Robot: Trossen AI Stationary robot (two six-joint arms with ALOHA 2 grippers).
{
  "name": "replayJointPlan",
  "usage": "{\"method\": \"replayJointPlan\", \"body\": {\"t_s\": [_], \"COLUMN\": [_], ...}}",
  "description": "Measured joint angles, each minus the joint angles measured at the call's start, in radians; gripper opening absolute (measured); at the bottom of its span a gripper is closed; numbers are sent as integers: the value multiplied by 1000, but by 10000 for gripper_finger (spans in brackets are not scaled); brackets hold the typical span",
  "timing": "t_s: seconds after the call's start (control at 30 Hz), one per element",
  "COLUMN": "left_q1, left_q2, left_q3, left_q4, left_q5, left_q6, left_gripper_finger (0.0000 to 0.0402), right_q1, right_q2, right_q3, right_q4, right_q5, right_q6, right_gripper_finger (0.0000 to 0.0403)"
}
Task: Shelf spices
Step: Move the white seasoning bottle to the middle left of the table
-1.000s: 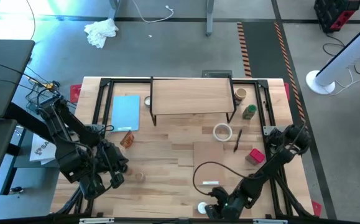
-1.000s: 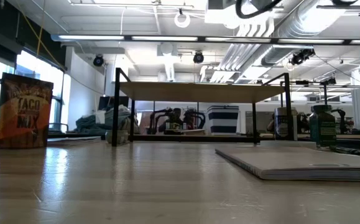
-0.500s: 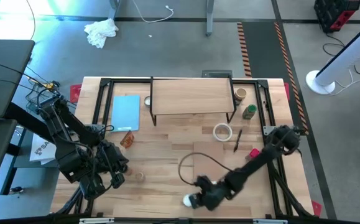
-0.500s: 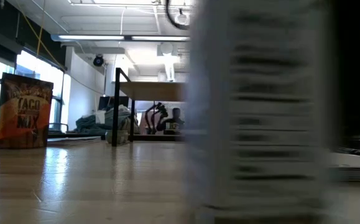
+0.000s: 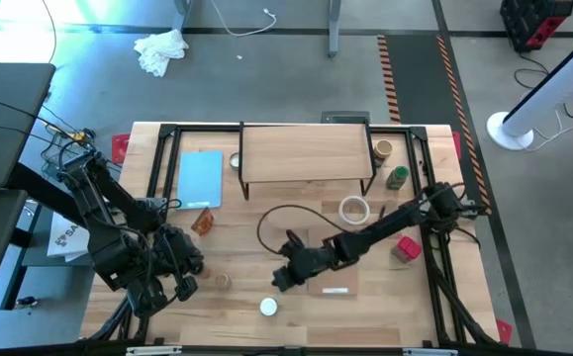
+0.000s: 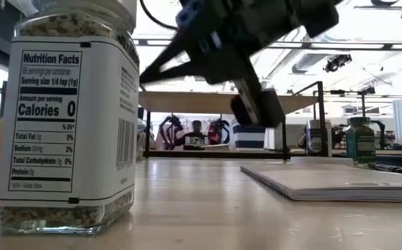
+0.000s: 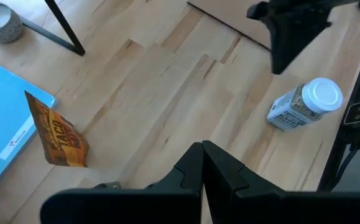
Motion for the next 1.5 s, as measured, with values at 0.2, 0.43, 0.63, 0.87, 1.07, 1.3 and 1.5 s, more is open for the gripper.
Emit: {"method": "replayJointPlan", "body": {"t_s": [0.2,0.43,0.63,0.87,1.07,1.3,1.5], "left_q1": [-49,-87,-114,-161,-195,-278,-327], "left_q2": [0,5,56,140,189,246,287], "left_q3": [0,0,0,0,0,0,0], "left_q4": [17,16,17,111,222,333,383], "left_q5": [24,-6,5,71,143,156,201], "left_q6": [-44,-159,-220,-312,-347,-495,-576], "left_gripper_finger": [0,0,0,0,0,0,0], "right_q1": [76,178,191,154,111,112,106], "right_q2": [-3,3,57,70,70,77,99], "right_q3": [88,113,112,112,112,112,112], "right_q4": [-216,-264,-184,-178,-152,-134,-90], "right_q5": [-72,-11,17,39,20,-10,-33], "right_q6": [-93,-11,-27,-129,-184,-203,-210], "right_gripper_finger": [0,0,0,0,0,0,0]}}
